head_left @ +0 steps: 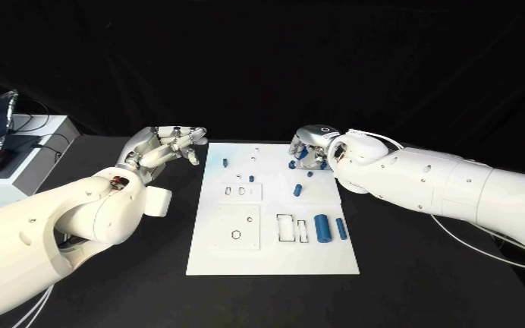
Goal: Assemble the parts on the task board
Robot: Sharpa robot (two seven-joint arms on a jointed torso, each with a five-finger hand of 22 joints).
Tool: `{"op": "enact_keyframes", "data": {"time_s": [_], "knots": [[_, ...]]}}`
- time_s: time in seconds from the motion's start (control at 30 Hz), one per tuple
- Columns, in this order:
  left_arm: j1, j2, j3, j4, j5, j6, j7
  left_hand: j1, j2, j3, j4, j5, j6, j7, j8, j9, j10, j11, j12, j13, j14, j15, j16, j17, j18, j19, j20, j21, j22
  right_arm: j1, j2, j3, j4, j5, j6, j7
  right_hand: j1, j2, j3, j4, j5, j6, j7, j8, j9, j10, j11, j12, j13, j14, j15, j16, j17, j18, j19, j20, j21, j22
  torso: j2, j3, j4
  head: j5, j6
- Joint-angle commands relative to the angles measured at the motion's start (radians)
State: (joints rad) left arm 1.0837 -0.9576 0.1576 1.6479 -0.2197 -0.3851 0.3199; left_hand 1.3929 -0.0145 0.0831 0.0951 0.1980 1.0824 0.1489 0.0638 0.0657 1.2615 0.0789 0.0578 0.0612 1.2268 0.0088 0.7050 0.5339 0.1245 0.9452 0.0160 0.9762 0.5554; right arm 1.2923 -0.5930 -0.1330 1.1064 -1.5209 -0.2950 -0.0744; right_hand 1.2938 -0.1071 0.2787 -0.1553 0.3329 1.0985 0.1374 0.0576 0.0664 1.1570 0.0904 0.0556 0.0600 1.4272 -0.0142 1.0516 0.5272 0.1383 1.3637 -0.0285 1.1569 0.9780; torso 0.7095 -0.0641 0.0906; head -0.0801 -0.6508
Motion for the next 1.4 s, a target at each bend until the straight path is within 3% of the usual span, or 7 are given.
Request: {"op": "enact_keyframes", "data": {"time_s": [0.03,0.13,0.27,0.7,1.03,1.27,1.4], "knots": [[0.001,-0.001,0.002,0.005,-0.014,0.022,-0.001,-0.002,-0.006,0.001,-0.002,0.001,-0.009,0.001,0.0,-0.001,-0.01,0.001,0.003,0.001,-0.006,0.001,0.004,-0.002,0.012,-0.004,0.002,0.005,0.0,0.0,0.002,0.0,-0.004,-0.081,0.053,-0.036,0.008,-0.004,-0.008,0.006,-0.003,0.007,-0.002,0.005,0.002,-0.002,-0.001,0.003,0.001,-0.011,-0.002,0.02,-0.023,0.012,0.016,0.0,-0.028,0.028,0.009,-0.0025,0.0044,-0.003,-0.001],[0.001,-0.003,0.003,0.004,-0.015,0.021,-0.002,-0.004,-0.007,-0.001,-0.002,0.001,-0.012,0.002,0.0,0.0,-0.018,0.003,0.003,0.001,-0.011,0.004,0.002,-0.006,0.013,-0.005,0.003,0.006,0.0,0.0,0.003,0.0,-0.004,-0.094,0.056,-0.042,0.007,-0.004,-0.003,0.007,0.004,0.012,-0.001,0.005,0.002,0.001,-0.001,0.003,0.001,-0.012,-0.002,0.022,-0.026,0.012,0.018,-0.001,-0.031,0.035,0.012,-0.0018,0.0045,-0.006,0.0],[0.001,-0.003,0.003,0.004,-0.015,0.023,-0.003,-0.004,-0.006,-0.004,-0.003,0.001,-0.014,0.002,0.0,0.0,-0.022,0.005,0.004,0.001,-0.013,0.005,0.0,-0.011,0.014,-0.006,0.005,0.009,-0.001,0.0,0.005,0.0,-0.007,-0.106,0.05,-0.048,0.004,-0.006,0.011,0.007,0.008,0.012,0.0,0.005,0.002,0.001,-0.001,0.002,0.0,-0.015,-0.002,0.033,-0.041,0.012,0.025,-0.001,-0.054,0.069,0.018,-0.0043,0.0064,-0.008,0.003],[0.001,-0.002,0.004,0.0,-0.016,0.029,-0.008,-0.005,-0.005,-0.005,-0.002,0.001,-0.016,0.003,0.0,0.0,-0.024,0.005,0.004,0.001,-0.013,0.005,0.0,-0.013,0.015,-0.007,0.005,0.01,-0.001,-0.001,0.017,0.0,-0.021,-0.123,0.047,-0.048,0.004,-0.003,0.022,0.017,0.007,0.019,-0.001,0.005,0.002,-0.002,0.0,0.003,0.001,-0.018,-0.001,0.043,-0.057,0.013,0.044,0.0,-0.118,0.145,0.033,-0.0062,0.0139,-0.016,0.012],[0.001,0.0,0.004,-0.006,-0.016,0.031,-0.011,0.002,0.003,-0.006,-0.007,0.001,-0.018,0.004,0.0,0.0,-0.027,0.006,0.004,0.001,-0.015,0.006,0.002,-0.023,0.017,-0.01,0.008,0.015,-0.006,-0.001,0.018,0.001,-0.02,-0.101,0.041,-0.044,-0.004,0.009,0.034,0.033,0.027,0.029,-0.002,0.005,0.003,0.014,-0.004,0.002,0.0,-0.018,-0.004,0.045,-0.06,0.012,0.052,-0.002,-0.139,0.174,0.042,-0.0096,0.0188,-0.022,0.012],[0.001,0.001,0.004,-0.009,-0.016,0.032,-0.012,0.004,0.003,-0.004,-0.009,0.001,-0.018,0.005,0.0,0.0,-0.027,0.006,0.004,0.001,-0.015,0.005,0.003,-0.024,0.017,-0.01,0.007,0.017,-0.006,-0.001,0.018,0.001,-0.016,-0.097,0.042,-0.042,-0.001,0.015,0.043,0.034,0.026,0.041,-0.006,0.006,0.003,0.027,-0.009,0.002,0.0,-0.017,-0.007,0.046,-0.06,0.009,0.058,-0.005,-0.15,0.198,0.051,-0.0099,0.0203,-0.022,0.021],[0.0,0.001,0.004,-0.009,-0.016,0.033,-0.014,0.006,0.003,-0.003,-0.011,0.0,-0.018,0.005,0.0,0.0,-0.027,0.006,0.004,0.001,-0.015,0.005,0.004,-0.025,0.017,-0.01,0.007,0.017,-0.007,-0.001,0.017,0.001,-0.015,-0.093,0.035,-0.041,0.012,0.033,0.058,0.028,-0.003,0.066,-0.015,0.006,0.007,0.058,-0.02,0.003,0.001,-0.016,-0.014,0.048,-0.059,0.002,0.064,-0.01,-0.136,0.223,0.056,-0.0099,0.0205,-0.023,0.026]]}}
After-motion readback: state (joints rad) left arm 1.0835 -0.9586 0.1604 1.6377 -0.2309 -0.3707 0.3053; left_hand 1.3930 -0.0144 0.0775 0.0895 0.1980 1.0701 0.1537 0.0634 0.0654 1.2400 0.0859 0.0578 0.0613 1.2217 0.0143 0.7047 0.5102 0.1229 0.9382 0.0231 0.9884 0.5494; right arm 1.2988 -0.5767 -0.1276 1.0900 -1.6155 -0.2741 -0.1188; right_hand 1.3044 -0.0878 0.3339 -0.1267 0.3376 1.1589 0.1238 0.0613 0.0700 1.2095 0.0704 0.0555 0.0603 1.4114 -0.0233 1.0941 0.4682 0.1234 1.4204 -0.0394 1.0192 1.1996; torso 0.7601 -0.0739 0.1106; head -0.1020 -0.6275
